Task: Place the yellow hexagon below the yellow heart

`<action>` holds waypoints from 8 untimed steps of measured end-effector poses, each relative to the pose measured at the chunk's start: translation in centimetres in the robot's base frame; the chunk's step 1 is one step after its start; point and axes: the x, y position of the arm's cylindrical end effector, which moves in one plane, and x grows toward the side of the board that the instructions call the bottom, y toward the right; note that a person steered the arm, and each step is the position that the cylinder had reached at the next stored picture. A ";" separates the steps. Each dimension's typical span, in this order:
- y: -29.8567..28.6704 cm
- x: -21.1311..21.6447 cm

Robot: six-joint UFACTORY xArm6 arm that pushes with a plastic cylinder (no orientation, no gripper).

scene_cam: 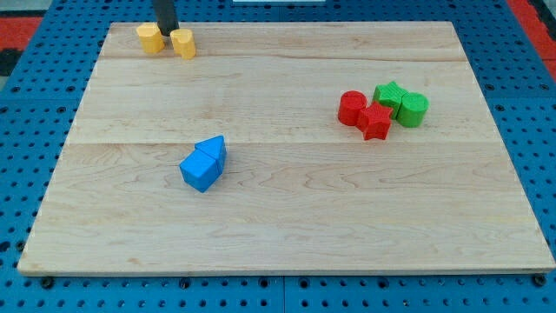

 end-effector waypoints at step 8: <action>-3.9 10.9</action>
